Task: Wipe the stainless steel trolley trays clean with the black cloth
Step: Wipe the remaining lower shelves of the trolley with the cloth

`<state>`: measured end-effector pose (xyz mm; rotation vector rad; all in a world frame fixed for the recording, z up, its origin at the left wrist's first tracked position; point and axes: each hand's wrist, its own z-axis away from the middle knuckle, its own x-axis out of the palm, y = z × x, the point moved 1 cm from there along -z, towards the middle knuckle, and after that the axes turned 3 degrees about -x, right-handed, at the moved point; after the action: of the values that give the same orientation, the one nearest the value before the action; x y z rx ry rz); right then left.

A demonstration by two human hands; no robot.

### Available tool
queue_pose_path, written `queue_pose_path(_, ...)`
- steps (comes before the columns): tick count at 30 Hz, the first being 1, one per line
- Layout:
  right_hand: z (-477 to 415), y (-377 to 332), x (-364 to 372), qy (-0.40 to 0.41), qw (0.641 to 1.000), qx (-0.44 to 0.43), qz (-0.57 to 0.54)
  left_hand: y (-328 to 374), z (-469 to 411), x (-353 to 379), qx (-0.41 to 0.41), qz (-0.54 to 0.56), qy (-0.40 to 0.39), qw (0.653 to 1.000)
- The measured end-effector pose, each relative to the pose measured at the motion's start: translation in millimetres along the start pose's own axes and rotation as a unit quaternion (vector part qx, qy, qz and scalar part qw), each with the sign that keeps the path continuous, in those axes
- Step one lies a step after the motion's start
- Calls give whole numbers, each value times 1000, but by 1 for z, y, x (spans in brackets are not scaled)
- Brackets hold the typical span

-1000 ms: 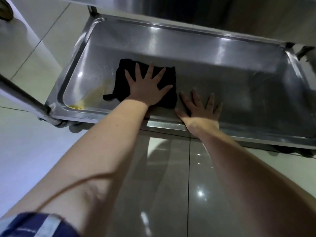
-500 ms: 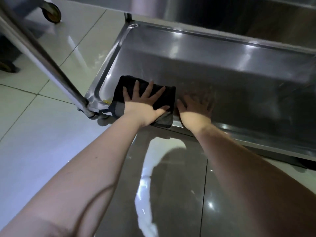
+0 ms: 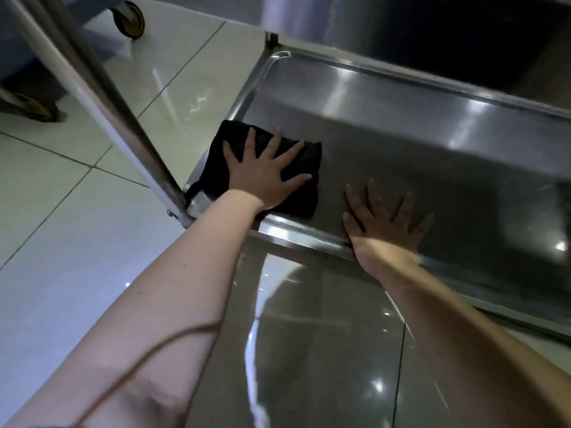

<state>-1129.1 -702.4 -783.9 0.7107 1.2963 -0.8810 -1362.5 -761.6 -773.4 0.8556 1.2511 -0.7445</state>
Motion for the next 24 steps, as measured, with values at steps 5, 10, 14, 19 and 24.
queue_pose_path(5, -2, 1, 0, -2, 1000, 6, -18, 7, -58, -16, -4, -8, -37, 999)
queue_pose_path(10, -1, 2, -2, -12, 1000, 9, -25, 4, 10, -8, 22, -11, -46, 999)
queue_pose_path(14, 2, 2, -1, -8, 1000, 6, -17, -16, 79, 4, 30, 12, -36, 999)
queue_pose_path(19, 1, 3, -2, -11, 1000, -5, -10, -4, 29, 3, 9, -28, -22, 999)
queue_pose_path(24, 1, 2, -2, -8, 1000, -10, 0, 11, -64, -9, 0, -2, -11, 1000)
